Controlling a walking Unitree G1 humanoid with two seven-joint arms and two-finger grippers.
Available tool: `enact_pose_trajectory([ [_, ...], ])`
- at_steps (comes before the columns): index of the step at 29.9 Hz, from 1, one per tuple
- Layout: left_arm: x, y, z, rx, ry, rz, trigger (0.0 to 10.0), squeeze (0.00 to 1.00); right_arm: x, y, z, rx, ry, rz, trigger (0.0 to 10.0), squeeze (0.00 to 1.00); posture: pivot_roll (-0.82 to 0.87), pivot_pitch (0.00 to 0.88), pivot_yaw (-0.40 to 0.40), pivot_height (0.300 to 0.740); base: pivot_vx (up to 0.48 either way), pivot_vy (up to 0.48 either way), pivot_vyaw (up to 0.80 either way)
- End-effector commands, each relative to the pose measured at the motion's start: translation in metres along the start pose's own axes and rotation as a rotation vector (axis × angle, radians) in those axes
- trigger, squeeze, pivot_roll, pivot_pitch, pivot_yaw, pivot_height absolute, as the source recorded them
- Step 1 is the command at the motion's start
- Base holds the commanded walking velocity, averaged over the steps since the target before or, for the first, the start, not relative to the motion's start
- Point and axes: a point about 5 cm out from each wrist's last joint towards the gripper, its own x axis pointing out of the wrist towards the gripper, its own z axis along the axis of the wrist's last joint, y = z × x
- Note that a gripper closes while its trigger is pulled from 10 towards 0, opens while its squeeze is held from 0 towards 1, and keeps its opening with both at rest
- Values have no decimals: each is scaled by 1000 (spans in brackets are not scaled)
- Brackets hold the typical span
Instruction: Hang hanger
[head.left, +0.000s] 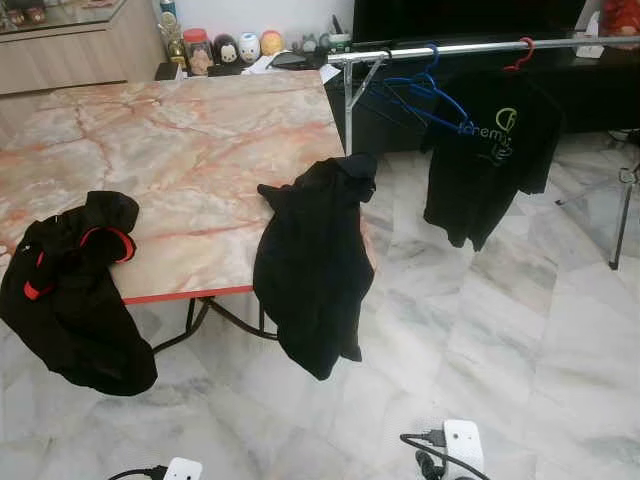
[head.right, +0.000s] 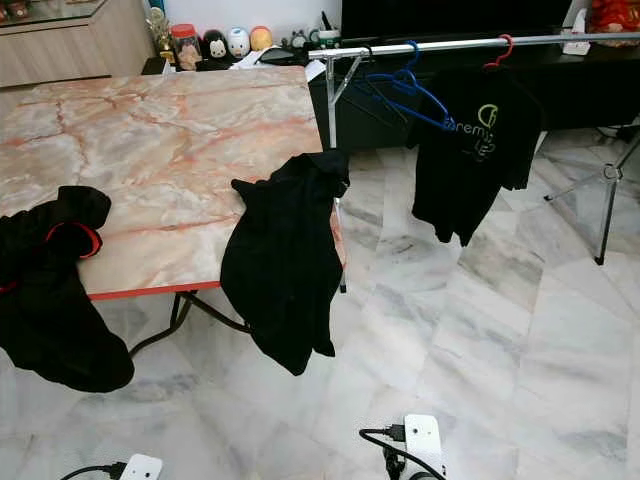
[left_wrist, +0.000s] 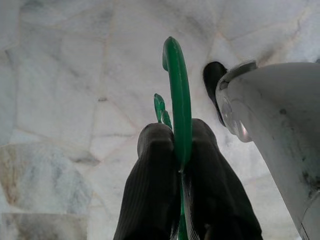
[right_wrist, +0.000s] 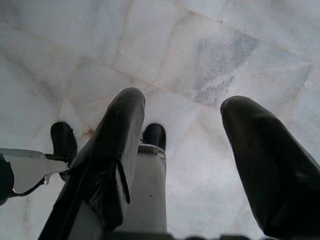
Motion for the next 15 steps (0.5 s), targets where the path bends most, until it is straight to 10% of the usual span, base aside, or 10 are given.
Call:
enact_pose_trajectory([
  [1,0,3,-4,-9,30,-8,10000,0,0,0,-3,-11,3,3,10000,0,-60,41,10,740,0,-315,0],
  [15,0,6,-3,-7,30,-13,10000,0,-1,-2,-3,-22,3,16,10000,0,-61,49,15,740,0,-296,0],
])
